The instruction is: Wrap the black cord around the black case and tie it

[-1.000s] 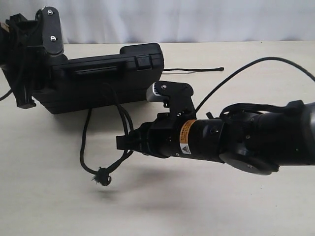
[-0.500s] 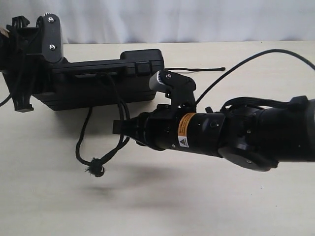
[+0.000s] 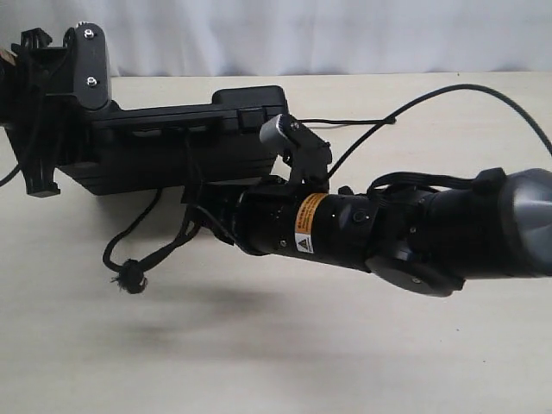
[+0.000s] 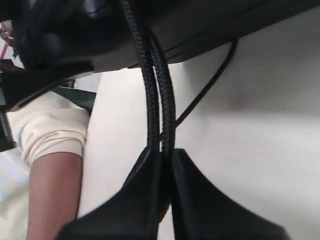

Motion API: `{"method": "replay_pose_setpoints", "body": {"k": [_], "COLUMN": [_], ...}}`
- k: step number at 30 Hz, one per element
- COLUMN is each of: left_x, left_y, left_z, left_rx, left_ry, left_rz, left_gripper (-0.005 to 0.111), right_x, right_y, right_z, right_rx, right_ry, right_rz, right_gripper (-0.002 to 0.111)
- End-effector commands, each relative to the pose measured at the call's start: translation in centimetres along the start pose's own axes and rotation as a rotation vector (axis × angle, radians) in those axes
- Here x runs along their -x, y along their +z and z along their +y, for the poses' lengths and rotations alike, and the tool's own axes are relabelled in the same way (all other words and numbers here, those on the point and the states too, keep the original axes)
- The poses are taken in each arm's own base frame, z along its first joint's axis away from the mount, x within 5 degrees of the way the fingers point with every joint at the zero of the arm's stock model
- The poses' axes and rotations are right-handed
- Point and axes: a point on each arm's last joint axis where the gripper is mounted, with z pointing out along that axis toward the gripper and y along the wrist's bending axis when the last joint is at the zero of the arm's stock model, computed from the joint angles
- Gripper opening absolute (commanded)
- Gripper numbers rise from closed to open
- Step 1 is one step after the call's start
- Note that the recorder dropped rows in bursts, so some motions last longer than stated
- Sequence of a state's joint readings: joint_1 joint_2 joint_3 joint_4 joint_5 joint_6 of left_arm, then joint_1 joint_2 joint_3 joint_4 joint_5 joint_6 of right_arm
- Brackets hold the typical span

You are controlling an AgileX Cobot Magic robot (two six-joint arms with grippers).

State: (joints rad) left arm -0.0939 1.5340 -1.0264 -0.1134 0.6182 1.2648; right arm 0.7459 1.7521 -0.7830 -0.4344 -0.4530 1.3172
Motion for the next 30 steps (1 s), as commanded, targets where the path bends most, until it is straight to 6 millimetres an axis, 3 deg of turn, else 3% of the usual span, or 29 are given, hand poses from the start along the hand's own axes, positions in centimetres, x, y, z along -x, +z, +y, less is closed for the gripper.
{"method": "replay_pose_setpoints", "body": {"k": [1,7,11,13,15,18,24,30], "left_x": [0.1,0.5,0.5,0.5,0.5,0.7,0.7,0.8], "left_y": [-0.1,-0.2,-0.2,-0.2,-0.2,-0.2,-0.2,-0.2], "left_z": [-0.4,-1.0,-1.1,-1.0,-1.0,-1.1,-1.2,-1.1], "left_rx": [-0.032,-0.098,-0.102,-0.1,-0.101,-0.111,-0.115,-0.109], "left_ry": [-0.027,-0.106,-0.087,-0.087,-0.091,-0.108,-0.129,-0.134], "left_rz": [-0.014,-0.057,-0.057,-0.058,-0.061,-0.072,-0.08,-0.085], "left_gripper": [0.0,0.0,0.001,0.009,0.026,0.049,0.06,0.059], "right_x": [0.3,2.8,3.2,3.0,2.8,3.0,3.3,3.4], "right_y": [0.0,1.3,2.2,2.2,2.3,2.3,2.3,2.3], "right_z": [0.8,3.5,3.3,2.6,2.0,2.4,2.6,2.5], "right_rx": [0.071,0.168,0.118,0.043,-0.022,0.014,0.022,0.014], "right_ry": [-0.005,-0.116,-0.127,-0.129,-0.126,-0.149,-0.137,-0.145], "right_rz": [-0.02,-0.124,-0.112,-0.085,-0.063,-0.078,-0.105,-0.12], "right_gripper": [0.005,0.005,0.005,0.005,0.005,0.005,0.005,0.005]}}
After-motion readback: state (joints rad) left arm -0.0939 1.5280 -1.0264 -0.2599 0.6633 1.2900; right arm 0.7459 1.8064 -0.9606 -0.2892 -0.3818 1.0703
